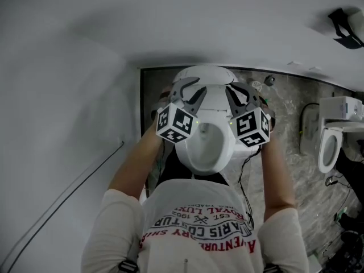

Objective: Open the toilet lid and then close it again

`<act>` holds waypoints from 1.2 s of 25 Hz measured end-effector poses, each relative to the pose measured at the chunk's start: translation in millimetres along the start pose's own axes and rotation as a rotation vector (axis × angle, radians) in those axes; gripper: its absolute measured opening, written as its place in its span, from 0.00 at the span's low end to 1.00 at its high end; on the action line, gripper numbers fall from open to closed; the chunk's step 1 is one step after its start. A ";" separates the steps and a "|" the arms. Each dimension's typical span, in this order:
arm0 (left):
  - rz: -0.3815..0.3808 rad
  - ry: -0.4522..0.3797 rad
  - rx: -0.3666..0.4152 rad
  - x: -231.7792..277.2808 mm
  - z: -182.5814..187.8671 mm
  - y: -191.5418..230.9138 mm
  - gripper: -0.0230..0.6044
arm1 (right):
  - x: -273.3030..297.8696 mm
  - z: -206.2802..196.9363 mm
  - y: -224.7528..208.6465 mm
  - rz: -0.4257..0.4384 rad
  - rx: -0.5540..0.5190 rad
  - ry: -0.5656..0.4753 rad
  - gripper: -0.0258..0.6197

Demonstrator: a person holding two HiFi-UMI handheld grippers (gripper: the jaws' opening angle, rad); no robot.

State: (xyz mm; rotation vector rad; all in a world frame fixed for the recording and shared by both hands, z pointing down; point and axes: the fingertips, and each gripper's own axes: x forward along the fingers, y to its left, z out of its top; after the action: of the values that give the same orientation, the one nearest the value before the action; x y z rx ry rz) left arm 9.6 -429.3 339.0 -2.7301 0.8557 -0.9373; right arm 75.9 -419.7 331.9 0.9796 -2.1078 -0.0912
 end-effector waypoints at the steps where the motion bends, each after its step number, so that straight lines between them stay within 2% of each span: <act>1: 0.016 -0.019 -0.033 -7.8 3.8 0.8 0.24 | -7.8 5.9 -2.1 -0.022 0.025 -0.022 0.09; 5: 0.035 -0.086 -0.182 -42.5 14.4 -9.7 0.23 | -39.0 16.4 9.8 -0.047 0.153 -0.080 0.09; 9: 0.065 -0.158 -0.275 -83.4 28.1 -27.4 0.23 | -73.3 27.3 37.2 -0.060 0.294 -0.150 0.09; 11: 0.116 -0.188 -0.318 -105.8 33.0 -35.1 0.12 | -92.4 31.3 45.8 -0.095 0.337 -0.176 0.08; 12: 0.140 -0.198 -0.332 -117.1 34.5 -39.5 0.10 | -102.4 33.0 50.1 -0.112 0.359 -0.187 0.08; 17: 0.226 -0.253 -0.370 -163.8 45.8 -56.7 0.05 | -149.5 41.1 62.4 -0.171 0.443 -0.239 0.06; 23: 0.296 -0.273 -0.439 -210.8 55.8 -74.3 0.05 | -194.1 49.0 80.6 -0.183 0.436 -0.281 0.06; 27: 0.358 -0.281 -0.434 -237.2 62.2 -83.4 0.05 | -221.5 56.0 86.1 -0.199 0.448 -0.323 0.06; 30: 0.387 -0.313 -0.390 -250.7 75.5 -90.9 0.05 | -234.7 57.4 90.7 -0.222 0.470 -0.343 0.06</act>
State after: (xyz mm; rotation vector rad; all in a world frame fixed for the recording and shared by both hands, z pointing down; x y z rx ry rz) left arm -64.1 -219.3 173.9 -2.7367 1.5515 -0.2820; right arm 71.4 -212.8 177.6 1.5696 -2.3784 0.1435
